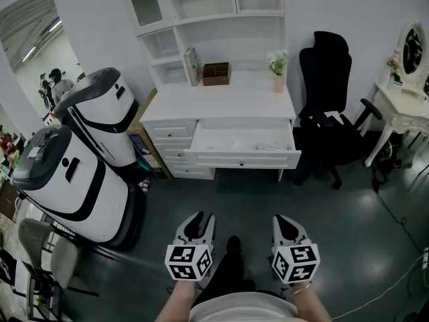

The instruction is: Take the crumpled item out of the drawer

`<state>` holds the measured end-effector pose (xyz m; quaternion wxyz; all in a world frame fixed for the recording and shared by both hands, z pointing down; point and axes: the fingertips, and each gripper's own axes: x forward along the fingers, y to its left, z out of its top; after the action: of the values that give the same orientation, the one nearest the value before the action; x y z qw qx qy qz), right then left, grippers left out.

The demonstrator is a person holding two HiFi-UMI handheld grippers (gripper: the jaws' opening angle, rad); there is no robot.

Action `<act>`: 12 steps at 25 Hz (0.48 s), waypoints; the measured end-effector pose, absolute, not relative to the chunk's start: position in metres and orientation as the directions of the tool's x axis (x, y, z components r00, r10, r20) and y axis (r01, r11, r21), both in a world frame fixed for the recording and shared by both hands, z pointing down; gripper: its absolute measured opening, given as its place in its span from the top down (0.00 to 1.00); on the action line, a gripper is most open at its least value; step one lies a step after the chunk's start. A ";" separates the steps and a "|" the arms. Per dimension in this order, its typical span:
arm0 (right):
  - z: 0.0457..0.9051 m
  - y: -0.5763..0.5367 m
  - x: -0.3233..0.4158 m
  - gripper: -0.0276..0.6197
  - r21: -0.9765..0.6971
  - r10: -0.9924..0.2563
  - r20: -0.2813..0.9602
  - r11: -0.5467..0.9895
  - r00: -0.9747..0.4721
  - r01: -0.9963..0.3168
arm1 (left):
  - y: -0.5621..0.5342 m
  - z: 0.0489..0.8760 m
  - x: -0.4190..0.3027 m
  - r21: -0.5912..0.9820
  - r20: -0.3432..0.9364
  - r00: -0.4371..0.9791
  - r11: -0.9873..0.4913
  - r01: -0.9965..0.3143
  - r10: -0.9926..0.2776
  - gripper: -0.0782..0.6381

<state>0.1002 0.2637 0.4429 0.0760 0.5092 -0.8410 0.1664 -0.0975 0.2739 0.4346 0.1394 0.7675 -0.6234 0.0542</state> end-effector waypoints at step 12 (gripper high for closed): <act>0.450 0.174 0.086 0.95 -0.199 -0.837 0.326 0.395 -0.441 -0.897 | 0.169 0.441 -0.123 0.154 0.260 0.222 -0.187 -0.970 -0.940 0.67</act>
<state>0.0865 0.1736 0.4502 0.0865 0.5217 -0.8306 0.1743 -0.1228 0.1694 0.4408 0.1433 0.7685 -0.6213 0.0531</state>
